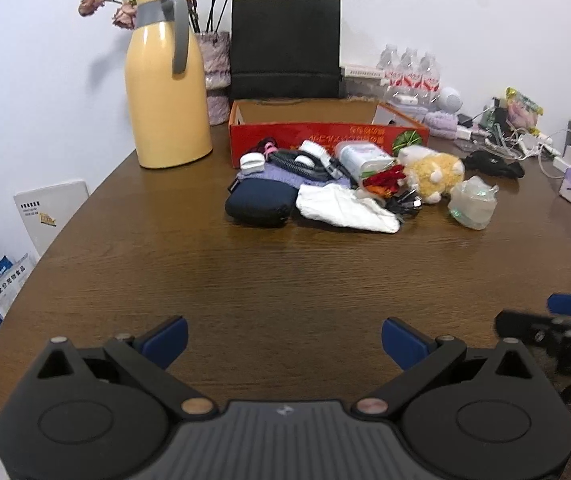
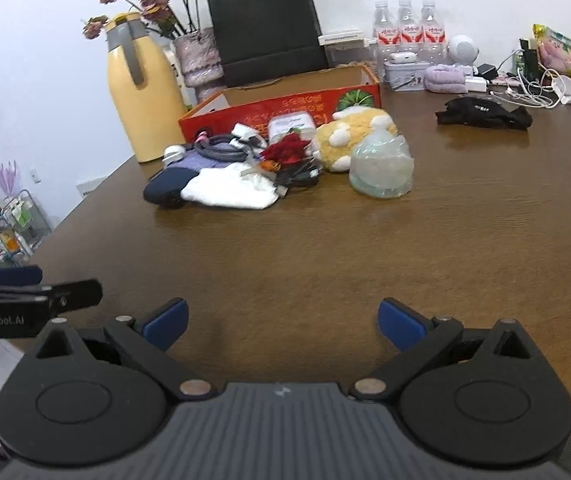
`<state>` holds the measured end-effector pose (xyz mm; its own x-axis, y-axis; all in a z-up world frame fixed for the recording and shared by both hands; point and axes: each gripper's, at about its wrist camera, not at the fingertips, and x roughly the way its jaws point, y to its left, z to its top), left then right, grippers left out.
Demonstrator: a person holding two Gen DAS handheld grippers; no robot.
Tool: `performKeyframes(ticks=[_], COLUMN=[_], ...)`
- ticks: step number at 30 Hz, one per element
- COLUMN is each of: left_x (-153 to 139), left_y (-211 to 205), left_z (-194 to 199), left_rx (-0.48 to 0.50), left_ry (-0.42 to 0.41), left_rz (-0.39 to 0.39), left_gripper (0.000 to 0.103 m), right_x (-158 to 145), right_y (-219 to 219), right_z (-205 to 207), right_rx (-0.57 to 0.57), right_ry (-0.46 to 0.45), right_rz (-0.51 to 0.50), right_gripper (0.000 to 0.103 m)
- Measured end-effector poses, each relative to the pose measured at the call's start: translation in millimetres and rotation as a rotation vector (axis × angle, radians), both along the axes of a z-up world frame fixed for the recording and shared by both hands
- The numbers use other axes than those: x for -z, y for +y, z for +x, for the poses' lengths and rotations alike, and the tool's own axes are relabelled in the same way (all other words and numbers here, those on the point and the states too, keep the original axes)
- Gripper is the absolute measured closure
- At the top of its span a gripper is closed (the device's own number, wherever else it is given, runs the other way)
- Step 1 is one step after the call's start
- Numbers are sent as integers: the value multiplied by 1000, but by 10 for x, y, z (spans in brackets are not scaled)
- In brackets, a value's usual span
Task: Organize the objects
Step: 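Move both tools toward the pile of items on the table, then grasp the clear plastic bag with the right tool while the left tool grasps the navy pouch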
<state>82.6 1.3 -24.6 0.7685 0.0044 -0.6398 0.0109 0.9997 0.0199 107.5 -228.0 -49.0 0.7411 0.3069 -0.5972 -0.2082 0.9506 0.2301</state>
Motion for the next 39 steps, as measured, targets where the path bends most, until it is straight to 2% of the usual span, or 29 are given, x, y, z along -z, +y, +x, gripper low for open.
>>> performKeyframes(ticks=[5, 7, 10, 14, 17, 18, 20, 23, 24, 26, 29, 30, 31, 33, 35, 37, 39], left_x=[61, 80, 93, 109, 173, 191, 193, 95, 66, 28, 48, 71, 96, 79, -8, -73, -41], left_y=[100, 129, 97, 108, 191, 225, 308, 366, 366, 358, 405, 411, 425, 444, 385, 243, 43], left_z=[342, 538, 881, 1334, 1694, 1793, 1932, 2023, 2045, 2097, 2186, 2215, 2229, 2139, 1952, 1682, 1475], left_rx=[-35, -41, -17, -23, -35, -39, -27, 13, 24, 20, -9, -16, -23, -43, -20, 73, 162], left_ry=[6, 5, -20, -60, -38, -25, -9, -53, -76, -93, -75, -55, -35, -64, -83, -95, -71], left_rz=[-20, -38, -28, 13, 42, 43, 9, -29, -22, -7, -38, -44, -56, -82, -93, -138, -127], left_gripper=[1, 8, 10, 9, 9, 10, 10, 11, 13, 27, 53, 72, 77, 78, 78, 78, 78], right_x=[-66, -59, -9, 32, 28, 30, 38, 59, 73, 102, 115, 117, 117, 108, 87, 85, 114], right_y=[-35, -75, -85, -109, -144, -151, -175, -208, -210, -203, -183, -176, -167, -146, -115, -76, -24], right_z=[301, 474, 830, 1209, 1408, 1471, 1563, 1618, 1634, 1653, 1627, 1612, 1597, 1544, 1449, 1315, 1199], right_rx=[75, 105, 106, 124, 126, 132, 139, 140, 141, 138, 126, 123, 122, 113, 97, 74, 55], right_ry=[-120, -158, -125, -94, -102, -102, -97, -97, -93, -76, -71, -71, -70, -68, -72, -76, -68], right_rz=[-166, -198, -242, -222, -199, -204, -209, -197, -196, -198, -194, -193, -195, -193, -185, -175, -173], right_gripper=[0, 0, 0, 0, 7, 13, 21, 22, 24, 32, 40, 42, 44, 48, 49, 49, 49])
